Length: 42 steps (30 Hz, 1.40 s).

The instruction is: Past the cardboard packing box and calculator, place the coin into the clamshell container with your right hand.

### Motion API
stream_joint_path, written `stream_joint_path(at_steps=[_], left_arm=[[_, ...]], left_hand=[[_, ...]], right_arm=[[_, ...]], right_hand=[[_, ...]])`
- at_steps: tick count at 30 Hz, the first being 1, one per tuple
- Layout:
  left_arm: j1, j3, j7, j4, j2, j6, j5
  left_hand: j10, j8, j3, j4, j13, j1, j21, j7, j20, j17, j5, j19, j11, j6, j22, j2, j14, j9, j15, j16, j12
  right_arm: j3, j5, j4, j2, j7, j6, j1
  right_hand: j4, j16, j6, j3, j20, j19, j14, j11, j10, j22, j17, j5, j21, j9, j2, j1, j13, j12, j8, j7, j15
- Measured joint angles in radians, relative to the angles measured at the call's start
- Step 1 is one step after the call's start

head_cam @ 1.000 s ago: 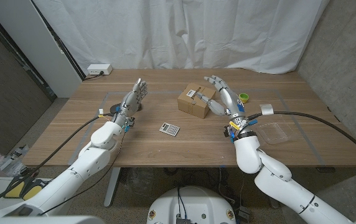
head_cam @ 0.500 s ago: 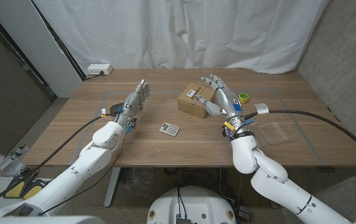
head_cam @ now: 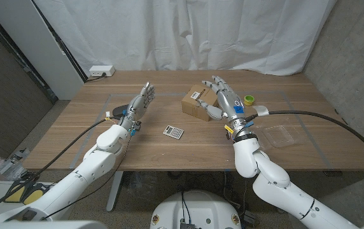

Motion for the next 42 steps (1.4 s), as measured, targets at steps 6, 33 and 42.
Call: stream_joint_path(at_steps=[6, 33, 42], left_arm=[[0.006, -0.001, 0.009, -0.006, 0.001, -0.002, 0.003], [0.028, -0.024, 0.029, -0.047, 0.020, -0.010, 0.004], [0.035, -0.029, 0.030, -0.052, 0.023, -0.010, 0.001]], left_hand=[[0.002, 0.000, 0.000, 0.000, 0.000, 0.000, 0.000, 0.000, -0.005, 0.000, -0.004, -0.005, -0.002, 0.000, 0.000, 0.000, 0.000, 0.000, 0.000, 0.000, 0.000], [0.004, 0.000, 0.000, 0.000, 0.000, 0.009, 0.000, 0.000, -0.005, 0.000, -0.008, -0.005, -0.004, 0.000, 0.000, 0.009, 0.000, 0.000, 0.000, 0.000, 0.000], [0.004, 0.000, 0.000, 0.000, 0.000, 0.012, 0.000, 0.000, -0.002, 0.000, -0.011, -0.009, -0.004, 0.000, 0.000, 0.012, 0.000, 0.000, 0.000, 0.000, 0.000]], right_arm=[[-0.028, -0.046, 0.004, 0.004, 0.022, -0.049, 0.021], [-0.158, -0.219, 0.065, 0.066, 0.084, -0.223, 0.091], [-0.191, -0.262, 0.086, 0.077, 0.115, -0.256, 0.116]], right_hand=[[0.000, 0.000, 0.003, 0.000, 0.002, -0.020, -0.020, -0.002, -0.015, 0.000, 0.000, 0.010, 0.000, 0.003, -0.002, 0.029, 0.000, 0.000, 0.000, -0.014, 0.006], [0.044, -0.007, 0.091, -0.050, -0.002, -0.063, -0.073, 0.016, -0.068, 0.000, 0.005, 0.033, -0.008, 0.022, -0.022, 0.035, 0.000, -0.004, 0.028, -0.011, 0.031], [0.048, -0.003, 0.112, -0.063, -0.002, -0.062, -0.073, 0.016, -0.068, 0.000, 0.005, 0.041, -0.008, 0.027, -0.022, 0.035, 0.000, -0.004, 0.039, -0.011, 0.031]])
